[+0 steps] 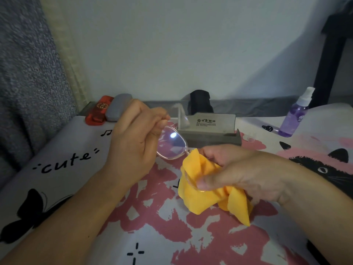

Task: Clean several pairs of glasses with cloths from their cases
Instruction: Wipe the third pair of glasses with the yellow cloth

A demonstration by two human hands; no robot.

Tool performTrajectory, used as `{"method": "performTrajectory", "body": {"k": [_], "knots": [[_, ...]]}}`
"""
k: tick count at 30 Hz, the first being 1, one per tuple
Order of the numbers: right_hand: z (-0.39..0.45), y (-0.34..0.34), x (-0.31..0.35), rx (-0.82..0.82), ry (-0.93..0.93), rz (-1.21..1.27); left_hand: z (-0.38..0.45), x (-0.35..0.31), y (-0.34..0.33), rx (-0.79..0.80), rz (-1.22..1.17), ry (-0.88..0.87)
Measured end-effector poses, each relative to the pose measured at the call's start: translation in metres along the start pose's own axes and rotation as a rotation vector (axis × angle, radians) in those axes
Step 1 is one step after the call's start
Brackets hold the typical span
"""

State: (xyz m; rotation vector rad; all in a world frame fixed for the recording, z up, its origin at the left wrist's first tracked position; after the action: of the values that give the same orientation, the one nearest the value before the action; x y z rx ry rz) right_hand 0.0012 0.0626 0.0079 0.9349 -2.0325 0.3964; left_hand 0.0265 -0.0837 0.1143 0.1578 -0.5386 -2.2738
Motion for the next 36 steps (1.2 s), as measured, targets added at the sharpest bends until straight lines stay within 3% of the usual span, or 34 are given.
{"method": "performTrajectory", "body": {"k": [4, 9, 18, 21, 28, 36], "knots": [[0.01, 0.002, -0.012, -0.05, -0.122, -0.049, 0.002, -0.005, -0.002, 0.013, -0.009, -0.014], [0.011, -0.006, -0.017, 0.067, -0.155, -0.009, 0.002, -0.005, -0.002, 0.029, -0.02, -0.017], [0.001, -0.009, -0.005, 0.247, -0.027, 0.159, 0.003, -0.004, 0.004, 0.012, -0.027, -0.022], [0.004, -0.013, -0.01, 0.309, -0.052, 0.087, 0.003, -0.006, 0.004, 0.001, -0.042, -0.037], [0.013, -0.012, -0.014, 0.118, -0.054, -0.072, 0.004, -0.01, -0.002, 0.013, -0.093, -0.04], [0.018, -0.006, -0.009, -0.049, -0.009, 0.018, 0.0, -0.001, -0.002, -0.041, -0.141, 0.036]]}}
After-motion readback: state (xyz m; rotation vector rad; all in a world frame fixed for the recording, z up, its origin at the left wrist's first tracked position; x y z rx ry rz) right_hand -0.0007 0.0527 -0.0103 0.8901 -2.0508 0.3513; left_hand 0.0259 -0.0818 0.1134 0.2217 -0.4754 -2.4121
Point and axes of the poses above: each hand's wrist, its own z-axis towards the middle knuckle, its own y-axis out of the back of the hand, x = y × z, the point moved 10 cm from there along z, towards the middle knuckle, and after that the axes turned 15 degrees about -y, right-handed, at the moved point
